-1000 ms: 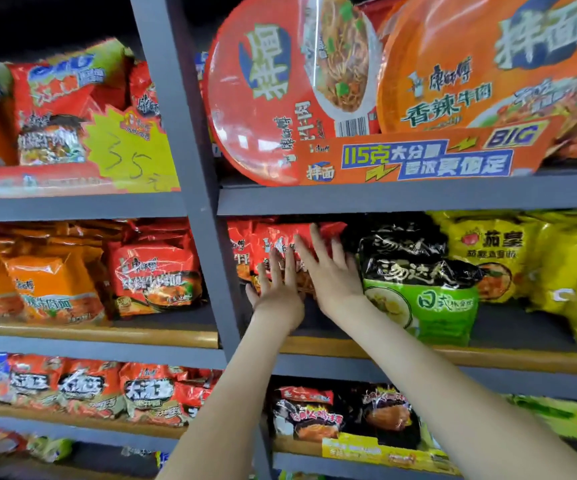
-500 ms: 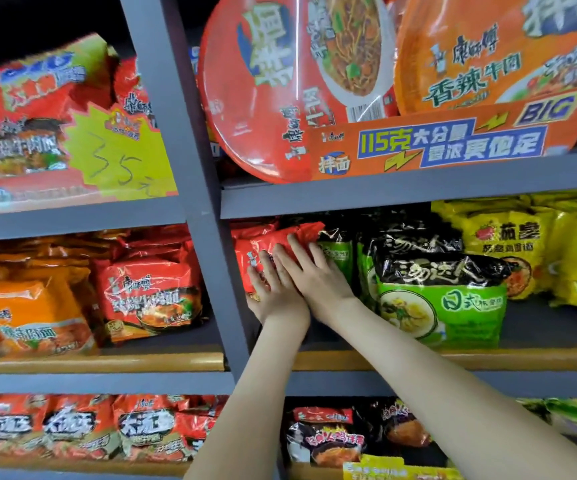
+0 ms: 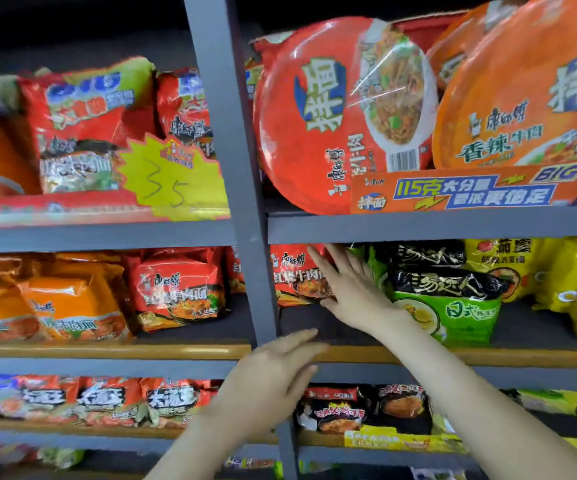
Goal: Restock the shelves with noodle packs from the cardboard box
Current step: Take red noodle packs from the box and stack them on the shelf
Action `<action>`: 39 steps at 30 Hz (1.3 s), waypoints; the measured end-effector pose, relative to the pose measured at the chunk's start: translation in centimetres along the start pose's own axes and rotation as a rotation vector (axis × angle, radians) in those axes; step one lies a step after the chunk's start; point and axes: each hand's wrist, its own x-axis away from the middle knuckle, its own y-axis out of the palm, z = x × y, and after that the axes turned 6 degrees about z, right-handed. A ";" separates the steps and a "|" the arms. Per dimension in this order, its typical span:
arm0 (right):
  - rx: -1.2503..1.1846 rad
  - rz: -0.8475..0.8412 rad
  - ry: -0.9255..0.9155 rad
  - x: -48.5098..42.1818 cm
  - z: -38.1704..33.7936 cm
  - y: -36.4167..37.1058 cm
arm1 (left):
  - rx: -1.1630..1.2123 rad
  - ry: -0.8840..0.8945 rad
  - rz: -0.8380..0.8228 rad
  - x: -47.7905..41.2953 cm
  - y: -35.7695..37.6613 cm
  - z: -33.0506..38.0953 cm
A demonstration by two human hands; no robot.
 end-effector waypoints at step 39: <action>0.120 0.178 0.878 -9.5 -17.4 8.5 | -0.749 0.209 0.211 -2.1 -3.0 -21.0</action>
